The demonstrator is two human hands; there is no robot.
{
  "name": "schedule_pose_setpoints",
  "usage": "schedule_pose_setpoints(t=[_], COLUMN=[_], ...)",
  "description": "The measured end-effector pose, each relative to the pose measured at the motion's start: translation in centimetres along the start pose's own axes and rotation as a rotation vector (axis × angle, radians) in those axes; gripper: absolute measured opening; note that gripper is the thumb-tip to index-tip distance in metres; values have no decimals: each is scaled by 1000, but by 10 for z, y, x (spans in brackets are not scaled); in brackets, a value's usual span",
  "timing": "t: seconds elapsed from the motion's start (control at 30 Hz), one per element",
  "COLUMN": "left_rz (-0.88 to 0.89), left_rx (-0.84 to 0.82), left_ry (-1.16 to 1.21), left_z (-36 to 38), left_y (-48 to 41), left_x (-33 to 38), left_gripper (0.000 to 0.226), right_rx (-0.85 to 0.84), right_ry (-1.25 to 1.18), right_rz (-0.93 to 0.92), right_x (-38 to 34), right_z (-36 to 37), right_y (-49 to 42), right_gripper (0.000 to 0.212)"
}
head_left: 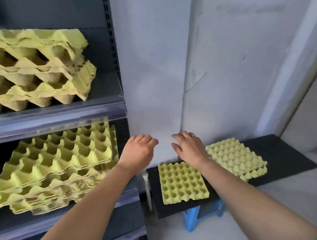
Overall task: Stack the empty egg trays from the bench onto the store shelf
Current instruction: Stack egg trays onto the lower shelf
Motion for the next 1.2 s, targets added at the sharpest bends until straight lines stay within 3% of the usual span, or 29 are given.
schedule_pose_setpoints(t=[0.23, 0.37, 0.6, 0.83, 1.03, 1.2], left_rz=[25, -54, -105, -136, -296, -576], left_rx=[-78, -270, -565, -689, -786, -868], left_ry=[151, 184, 241, 277, 378, 449], left_z=[82, 139, 233, 332, 430, 508], left_y=[-88, -112, -125, -123, -86, -47], left_x=[64, 78, 76, 60, 63, 71], left_gripper=[30, 36, 43, 42, 48, 54], right_rx=[-138, -249, -492, -647, -777, -815], right_ry=[44, 16, 16, -25, -96, -150], right_rz=[113, 204, 362, 471, 541, 620], right_x=[141, 196, 253, 285, 302, 316], right_z=[13, 34, 104, 201, 312, 399], right_y=[-16, -25, -35, -57, -52, -48], right_gripper=[36, 38, 45, 51, 52, 48])
Point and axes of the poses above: each hand's wrist, its own y-axis away from the middle knuckle, its own z-axis out of the palm, x = y × z, the point moved 2 cm from there along -y, towards the middle knuckle, and after that the axes turned 12 degrees about z, right-handed, at the moved point
